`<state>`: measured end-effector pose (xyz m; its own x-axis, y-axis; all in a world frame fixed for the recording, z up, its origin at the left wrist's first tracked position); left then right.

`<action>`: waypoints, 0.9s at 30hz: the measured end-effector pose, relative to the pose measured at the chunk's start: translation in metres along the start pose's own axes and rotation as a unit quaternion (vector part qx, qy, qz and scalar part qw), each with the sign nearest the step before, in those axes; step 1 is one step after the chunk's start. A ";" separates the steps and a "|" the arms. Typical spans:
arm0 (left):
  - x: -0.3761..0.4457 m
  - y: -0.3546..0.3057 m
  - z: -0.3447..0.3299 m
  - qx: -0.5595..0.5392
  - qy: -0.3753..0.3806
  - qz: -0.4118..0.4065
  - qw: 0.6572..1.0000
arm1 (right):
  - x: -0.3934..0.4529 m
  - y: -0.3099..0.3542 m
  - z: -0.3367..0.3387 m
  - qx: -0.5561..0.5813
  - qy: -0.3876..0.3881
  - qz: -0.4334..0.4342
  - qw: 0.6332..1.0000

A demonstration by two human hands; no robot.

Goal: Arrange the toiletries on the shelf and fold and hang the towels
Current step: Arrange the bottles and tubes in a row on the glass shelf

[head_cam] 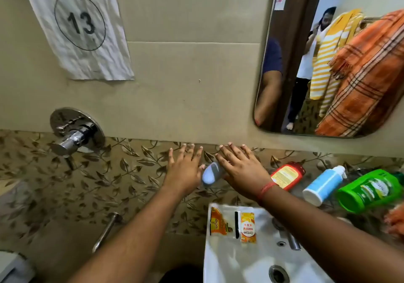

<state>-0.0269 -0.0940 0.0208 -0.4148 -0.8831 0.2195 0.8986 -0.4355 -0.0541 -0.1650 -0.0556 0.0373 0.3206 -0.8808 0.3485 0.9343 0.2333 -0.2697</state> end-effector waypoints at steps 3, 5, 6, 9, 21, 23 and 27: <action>0.002 -0.003 -0.010 -0.022 0.014 -0.057 0.998 | 0.003 0.005 -0.013 -0.011 0.026 0.000 1.000; 0.004 -0.006 -0.017 -0.065 0.030 -0.093 0.993 | 0.005 0.012 -0.019 -0.015 0.041 0.009 0.999; 0.004 -0.007 -0.020 -0.082 0.037 -0.107 0.990 | 0.007 0.016 -0.021 -0.011 0.047 0.009 0.999; 0.006 -0.008 -0.021 -0.124 0.032 -0.125 0.984 | 0.015 0.022 -0.016 0.014 0.054 0.001 0.998; 0.003 0.004 -0.028 -0.420 -0.059 -0.026 0.905 | 0.010 -0.002 -0.010 0.296 0.037 -0.172 0.939; 0.006 0.000 -0.022 -0.454 -0.075 -0.008 0.888 | 0.012 -0.012 -0.012 0.352 0.049 -0.220 0.908; 0.013 -0.005 -0.020 -0.491 -0.059 0.009 0.869 | 0.013 -0.016 -0.019 0.429 0.085 -0.265 0.859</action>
<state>-0.0394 -0.1066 0.0047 -0.3322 -0.8928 0.3042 0.3259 -0.4113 -0.8512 -0.1788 -0.0784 0.0286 -0.1454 -0.9874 0.0626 0.7368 -0.0658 0.6729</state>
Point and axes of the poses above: each hand's wrist, its own x-axis towards the middle knuckle, its own z-axis out of the back of the hand, y = z × x, the point moved 10 cm from there along x, towards the middle knuckle, and after that the axes turned 9 degrees about -z, right-handed, at the moved point
